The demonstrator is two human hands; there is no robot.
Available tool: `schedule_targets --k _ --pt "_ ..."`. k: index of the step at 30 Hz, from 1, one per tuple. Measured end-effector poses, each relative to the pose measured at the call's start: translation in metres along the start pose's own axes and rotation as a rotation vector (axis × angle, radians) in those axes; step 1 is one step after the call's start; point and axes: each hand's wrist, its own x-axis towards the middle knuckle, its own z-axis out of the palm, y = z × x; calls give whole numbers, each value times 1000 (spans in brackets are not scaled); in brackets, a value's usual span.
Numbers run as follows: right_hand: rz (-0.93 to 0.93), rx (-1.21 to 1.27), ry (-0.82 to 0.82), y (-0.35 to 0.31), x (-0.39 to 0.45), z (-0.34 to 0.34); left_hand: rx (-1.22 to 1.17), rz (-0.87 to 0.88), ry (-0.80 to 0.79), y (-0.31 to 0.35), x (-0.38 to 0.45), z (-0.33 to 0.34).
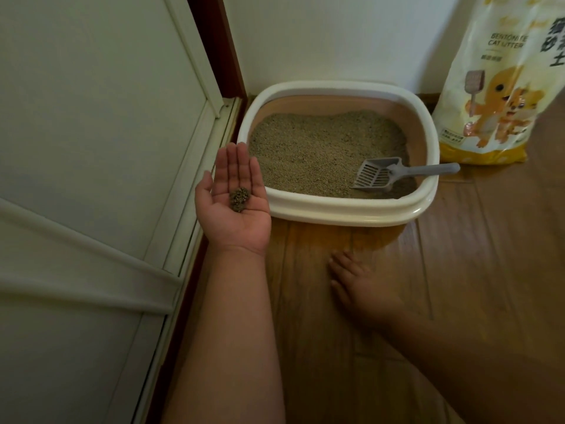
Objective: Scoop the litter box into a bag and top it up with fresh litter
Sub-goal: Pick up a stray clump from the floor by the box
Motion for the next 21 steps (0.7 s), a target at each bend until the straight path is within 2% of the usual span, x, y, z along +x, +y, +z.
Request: schedule_targets --k 6,13,16,18,21 --pt "-20 -152 -122 32 -33 -8 42 -59 21 -27 -7 1" --pt "60 -137 -145 19 -41 -16 52 -117 46 -51 -15 1" --pt "154 -22 -142 12 -32 -24 51 -136 43 -56 -19 3" --pt "221 161 -80 6 -25 -37 45 -143 42 -59 -21 2" --pt "164 356 192 -9 -18 -71 49 -142 55 -63 -21 1"
